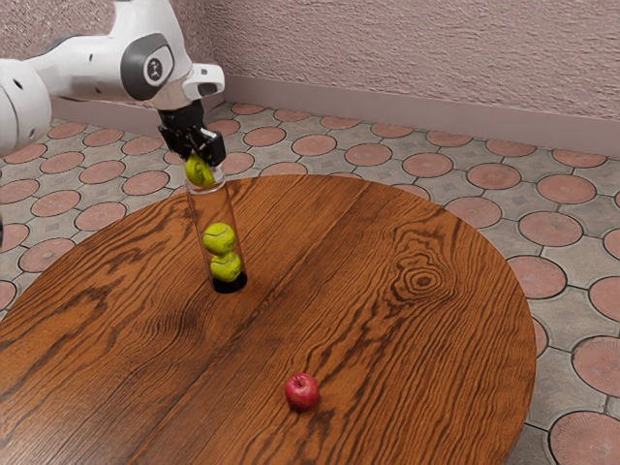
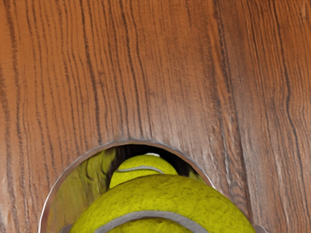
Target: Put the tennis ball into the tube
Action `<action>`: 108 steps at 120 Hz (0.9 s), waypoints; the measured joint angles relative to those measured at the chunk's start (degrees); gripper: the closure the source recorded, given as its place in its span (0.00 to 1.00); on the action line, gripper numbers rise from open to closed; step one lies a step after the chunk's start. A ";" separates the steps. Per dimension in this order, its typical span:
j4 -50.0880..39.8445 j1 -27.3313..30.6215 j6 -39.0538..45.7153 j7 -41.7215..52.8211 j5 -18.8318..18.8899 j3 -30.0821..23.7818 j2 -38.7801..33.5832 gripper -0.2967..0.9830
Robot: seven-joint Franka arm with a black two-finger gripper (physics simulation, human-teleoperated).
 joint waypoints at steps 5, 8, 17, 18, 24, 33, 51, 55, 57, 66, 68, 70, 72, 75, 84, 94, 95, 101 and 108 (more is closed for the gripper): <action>0.10 -0.02 0.07 -0.01 -0.02 0.01 0.11 0.51; 0.13 -0.02 0.13 -0.01 -0.06 0.02 0.16 0.48; 0.17 -0.02 0.23 0.06 -0.27 0.03 0.18 0.41; 0.17 -0.01 0.24 0.07 -0.29 0.03 0.18 0.41; 0.18 0.01 0.27 0.12 -0.40 0.04 0.18 0.37; 0.17 0.02 0.31 0.18 -0.52 0.04 0.17 0.33; 0.10 0.10 0.31 0.24 -0.65 0.04 -0.09 0.28; -0.06 0.24 0.27 0.27 -0.65 0.04 -0.42 0.27; -0.27 0.34 0.24 0.29 -0.64 0.03 -0.74 0.27; -2.44 0.33 -0.66 0.30 -0.61 -0.66 -4.49 0.26; -3.70 0.33 -0.97 0.26 -0.61 -0.92 -5.93 0.26; -5.49 0.35 -1.23 0.20 -0.61 -1.22 -7.78 0.25; -7.52 0.37 -1.43 0.13 -0.63 -1.47 -9.78 0.25; -10.99 0.38 -1.58 0.04 -0.66 -1.73 -13.11 0.25; -17.44 0.64 -2.42 -0.41 -0.67 -2.63 -21.01 0.24; -20.52 1.08 -4.12 -0.98 -0.63 -3.78 -26.71 0.24; -20.60 1.09 -4.32 -1.06 -0.61 -3.89 -26.98 0.24; -20.03 0.52 -5.46 -1.57 -0.39 -3.86 -27.70 0.24; -17.63 -1.40 -6.97 -2.14 -0.36 -2.24 -26.91 0.24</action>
